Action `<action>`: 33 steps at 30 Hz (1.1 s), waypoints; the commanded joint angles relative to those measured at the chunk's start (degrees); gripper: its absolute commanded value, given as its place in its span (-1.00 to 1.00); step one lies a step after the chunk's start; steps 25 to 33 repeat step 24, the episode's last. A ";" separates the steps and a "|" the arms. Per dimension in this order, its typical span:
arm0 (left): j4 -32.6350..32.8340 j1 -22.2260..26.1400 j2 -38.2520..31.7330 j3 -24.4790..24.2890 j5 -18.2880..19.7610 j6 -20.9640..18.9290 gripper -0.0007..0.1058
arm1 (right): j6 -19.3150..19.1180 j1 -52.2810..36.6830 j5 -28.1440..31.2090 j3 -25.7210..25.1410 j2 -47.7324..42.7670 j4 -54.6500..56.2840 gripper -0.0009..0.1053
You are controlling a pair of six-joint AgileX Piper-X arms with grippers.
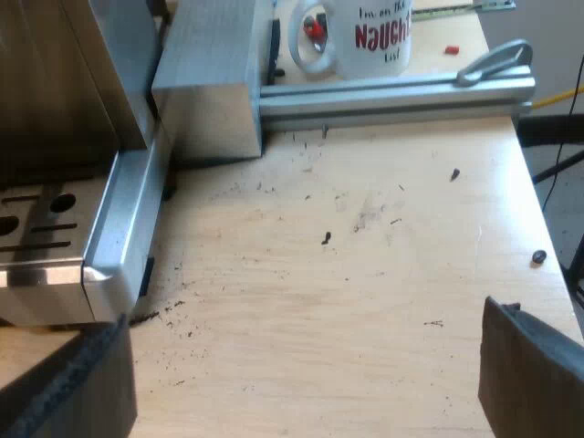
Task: Pour the beans into the coffee machine
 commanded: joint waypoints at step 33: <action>-4.42 0.07 -8.07 0.66 -0.75 1.57 0.24 | -0.33 0.00 -0.57 -0.29 -2.25 -0.83 0.48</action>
